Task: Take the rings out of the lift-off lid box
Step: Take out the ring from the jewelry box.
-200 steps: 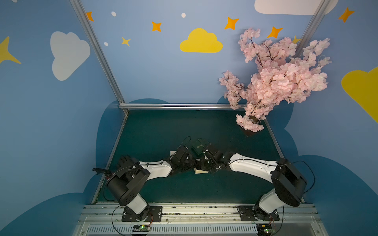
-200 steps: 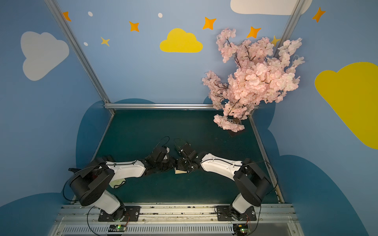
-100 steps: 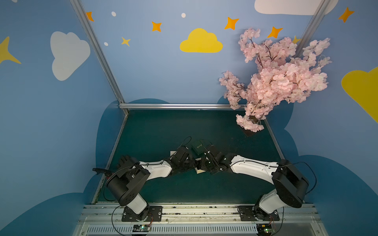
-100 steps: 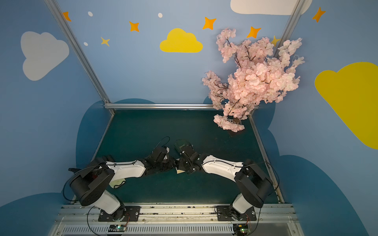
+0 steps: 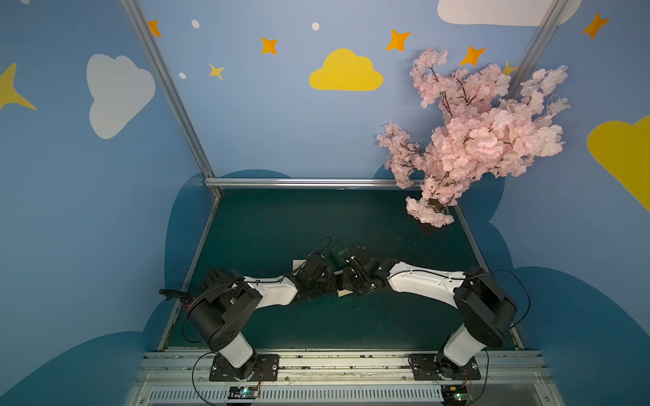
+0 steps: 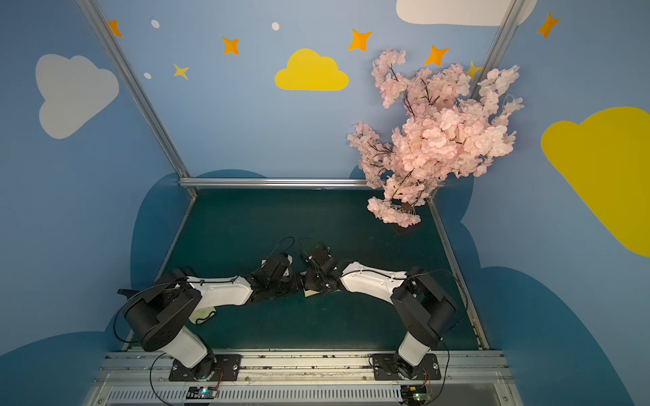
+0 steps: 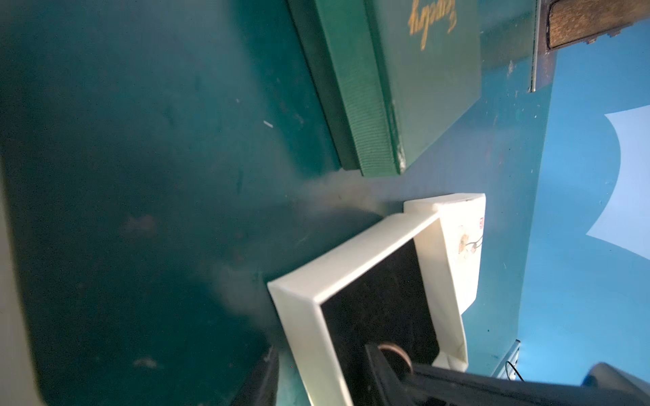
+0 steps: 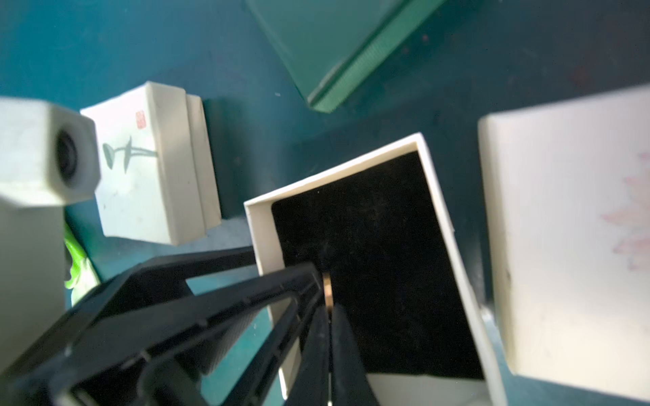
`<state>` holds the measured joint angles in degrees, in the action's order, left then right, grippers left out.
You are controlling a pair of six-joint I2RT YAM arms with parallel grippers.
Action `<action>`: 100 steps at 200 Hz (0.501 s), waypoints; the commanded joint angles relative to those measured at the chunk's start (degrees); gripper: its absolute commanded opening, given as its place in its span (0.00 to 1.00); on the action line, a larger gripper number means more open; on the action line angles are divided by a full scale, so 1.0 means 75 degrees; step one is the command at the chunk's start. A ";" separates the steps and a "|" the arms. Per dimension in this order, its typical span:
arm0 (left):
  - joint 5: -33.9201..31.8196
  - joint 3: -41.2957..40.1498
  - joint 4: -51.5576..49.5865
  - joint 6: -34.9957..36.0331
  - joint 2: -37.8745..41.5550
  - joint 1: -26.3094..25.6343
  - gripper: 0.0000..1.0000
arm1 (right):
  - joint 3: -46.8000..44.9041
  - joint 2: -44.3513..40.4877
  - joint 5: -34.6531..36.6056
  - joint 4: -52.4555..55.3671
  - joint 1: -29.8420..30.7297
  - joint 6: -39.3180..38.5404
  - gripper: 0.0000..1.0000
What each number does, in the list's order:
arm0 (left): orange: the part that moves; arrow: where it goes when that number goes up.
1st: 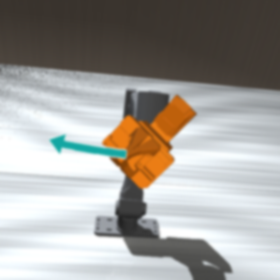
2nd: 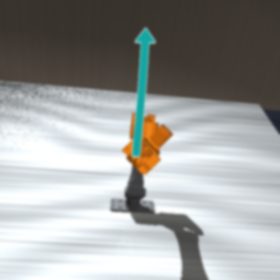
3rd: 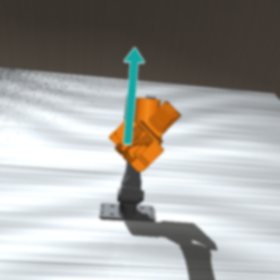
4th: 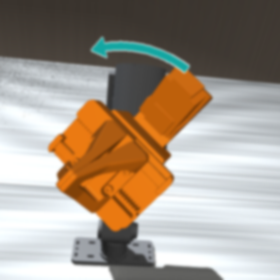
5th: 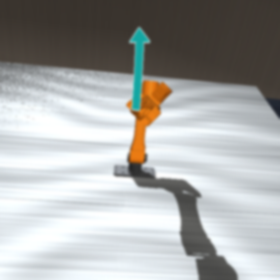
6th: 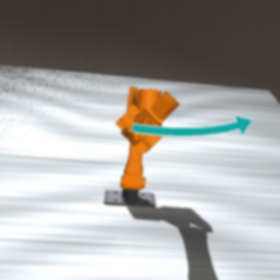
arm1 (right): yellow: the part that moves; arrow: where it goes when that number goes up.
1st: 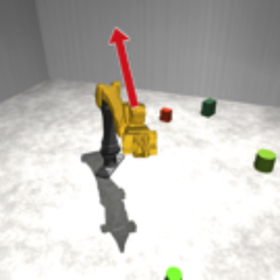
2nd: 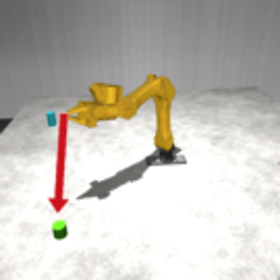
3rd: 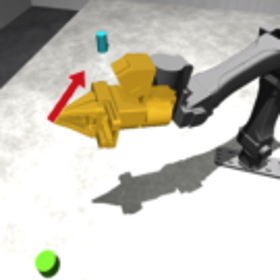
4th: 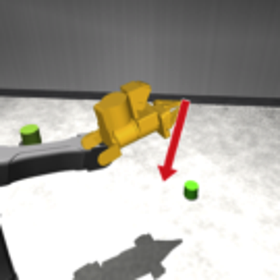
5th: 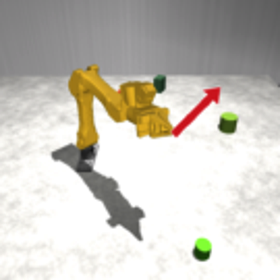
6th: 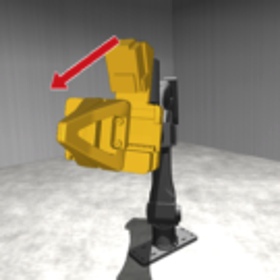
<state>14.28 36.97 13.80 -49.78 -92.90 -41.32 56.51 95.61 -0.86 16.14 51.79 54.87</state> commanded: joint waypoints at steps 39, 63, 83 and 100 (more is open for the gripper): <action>-0.0095 0.0004 -0.0003 0.0168 -0.0082 -0.0035 0.41 | 0.0747 0.0397 0.0072 0.0637 -0.0175 -0.0314 0.00; -0.0106 0.0004 -0.0001 0.0171 -0.0096 -0.0043 0.41 | 0.0756 0.0412 -0.0119 0.0448 -0.0316 -0.0293 0.00; -0.0112 -0.0034 -0.0001 0.0168 -0.0099 -0.0043 0.41 | 0.0808 0.0399 -0.0086 0.0420 -0.0382 -0.0326 0.00; -0.0114 -0.0077 0.0020 0.0168 -0.0109 -0.0040 0.41 | 0.0831 0.0406 -0.0137 0.0324 -0.0446 -0.0366 0.00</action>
<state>13.65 36.95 14.20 -49.71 -92.90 -41.41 60.99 98.43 -1.58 19.46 49.12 53.01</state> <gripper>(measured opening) 0.409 0.049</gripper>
